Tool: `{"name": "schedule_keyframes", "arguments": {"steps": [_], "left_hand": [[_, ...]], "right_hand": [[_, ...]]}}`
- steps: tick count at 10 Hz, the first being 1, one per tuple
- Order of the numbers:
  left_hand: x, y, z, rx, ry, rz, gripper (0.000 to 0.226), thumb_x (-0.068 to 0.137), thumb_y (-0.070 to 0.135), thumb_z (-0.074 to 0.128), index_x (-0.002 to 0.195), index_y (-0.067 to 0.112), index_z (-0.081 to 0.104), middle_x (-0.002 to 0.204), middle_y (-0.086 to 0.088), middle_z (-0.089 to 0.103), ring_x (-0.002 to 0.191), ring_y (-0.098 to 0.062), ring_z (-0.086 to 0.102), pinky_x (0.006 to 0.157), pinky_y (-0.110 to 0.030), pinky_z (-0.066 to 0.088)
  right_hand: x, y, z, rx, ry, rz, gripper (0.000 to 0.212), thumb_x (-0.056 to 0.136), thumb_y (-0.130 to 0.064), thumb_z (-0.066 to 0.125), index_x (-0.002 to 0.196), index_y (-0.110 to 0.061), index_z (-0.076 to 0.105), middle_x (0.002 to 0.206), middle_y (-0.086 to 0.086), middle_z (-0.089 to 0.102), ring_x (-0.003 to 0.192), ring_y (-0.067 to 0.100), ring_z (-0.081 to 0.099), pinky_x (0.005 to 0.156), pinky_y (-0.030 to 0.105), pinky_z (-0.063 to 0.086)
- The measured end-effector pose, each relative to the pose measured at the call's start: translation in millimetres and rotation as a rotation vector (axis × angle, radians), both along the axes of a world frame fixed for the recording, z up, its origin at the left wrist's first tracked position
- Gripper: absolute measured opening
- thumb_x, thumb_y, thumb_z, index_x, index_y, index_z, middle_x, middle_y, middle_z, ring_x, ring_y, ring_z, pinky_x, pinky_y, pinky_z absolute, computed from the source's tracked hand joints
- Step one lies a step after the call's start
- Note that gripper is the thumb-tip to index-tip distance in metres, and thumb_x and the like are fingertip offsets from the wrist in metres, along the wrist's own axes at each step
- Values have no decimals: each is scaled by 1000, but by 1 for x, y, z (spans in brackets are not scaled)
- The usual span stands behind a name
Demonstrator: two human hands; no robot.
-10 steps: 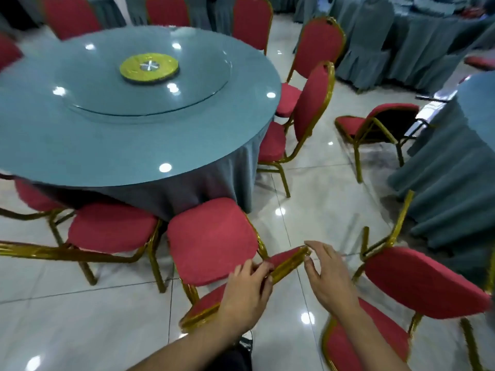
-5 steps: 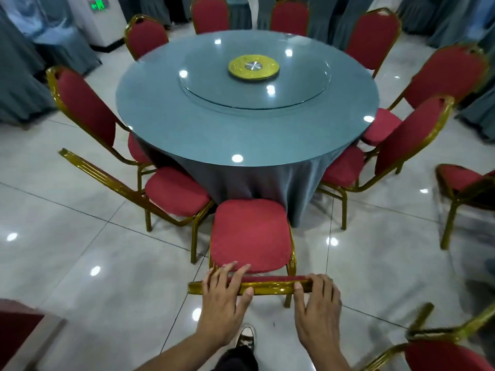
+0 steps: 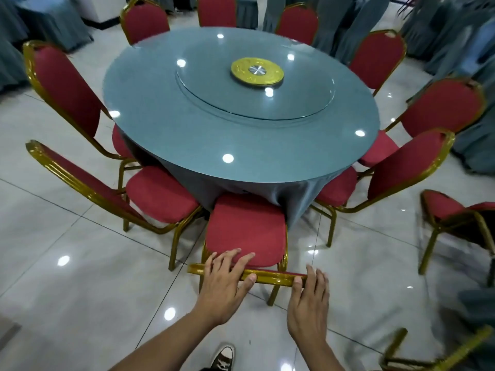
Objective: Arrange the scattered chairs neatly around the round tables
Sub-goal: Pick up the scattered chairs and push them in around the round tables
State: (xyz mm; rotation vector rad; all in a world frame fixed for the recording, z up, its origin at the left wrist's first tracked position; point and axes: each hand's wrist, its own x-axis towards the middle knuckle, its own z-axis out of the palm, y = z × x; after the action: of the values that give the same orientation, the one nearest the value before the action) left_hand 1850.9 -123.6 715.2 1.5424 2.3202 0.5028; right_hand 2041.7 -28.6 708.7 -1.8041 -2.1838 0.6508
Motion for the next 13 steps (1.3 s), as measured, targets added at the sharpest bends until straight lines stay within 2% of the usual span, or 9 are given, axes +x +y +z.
{"name": "schedule_keyframes", "arguments": {"steps": [1,4,5,6,7,8,11,12,13], "left_hand": [[-6,36,1,31,-9,-3,60,99,71,5,151,48,23,155,9,34,145,-13,25,123,-44,7],[16,111,6,41,-50,67,61,98,72,1,149,48,24,157,9,32,145,-15,27,123,-46,7],[50,138,4,30,-91,95,59,98,71,3,148,49,25,157,9,31,146,-16,26,123,-47,7],[67,146,-2,22,-86,129,56,100,70,7,148,50,25,158,9,30,147,-15,24,123,-47,7],[76,158,-11,33,-35,192,52,101,68,14,149,52,24,159,11,28,147,-14,22,123,-47,11],[80,175,-8,43,-13,234,52,101,68,14,149,52,24,159,11,28,147,-13,21,122,-48,15],[116,219,8,-104,-87,293,65,93,76,3,145,50,32,154,11,33,146,-17,25,124,-47,7],[118,221,16,-172,-81,341,55,97,70,10,138,47,39,146,8,43,139,-20,37,121,-49,15],[135,247,31,-169,-51,400,29,101,54,26,120,46,46,121,11,53,122,-20,52,111,-48,29]], "right_hand": [[-3,41,6,-21,25,60,64,103,-51,14,158,-20,21,166,9,15,154,21,1,125,46,10],[4,138,-2,78,67,122,68,102,-57,5,153,-20,30,162,14,25,152,30,13,124,48,14],[31,178,-9,160,51,186,46,107,-24,28,148,-6,38,154,24,36,146,42,27,120,57,25],[46,191,-21,286,20,254,39,104,-11,34,141,0,43,149,26,40,143,45,31,115,61,31],[41,206,-23,136,150,115,51,105,-29,35,145,0,45,151,22,41,144,38,33,119,52,28],[43,224,-18,115,209,146,58,105,-39,30,148,-2,43,153,20,39,145,34,32,122,45,23],[86,297,0,-97,84,427,72,98,-65,11,156,-27,27,166,1,18,154,17,2,125,44,11],[97,307,7,-180,80,504,63,101,-62,20,156,-32,26,167,-4,16,154,15,2,125,44,14],[114,324,16,-208,130,566,53,104,-50,36,154,-33,32,163,-7,25,151,15,19,121,41,27]]}}
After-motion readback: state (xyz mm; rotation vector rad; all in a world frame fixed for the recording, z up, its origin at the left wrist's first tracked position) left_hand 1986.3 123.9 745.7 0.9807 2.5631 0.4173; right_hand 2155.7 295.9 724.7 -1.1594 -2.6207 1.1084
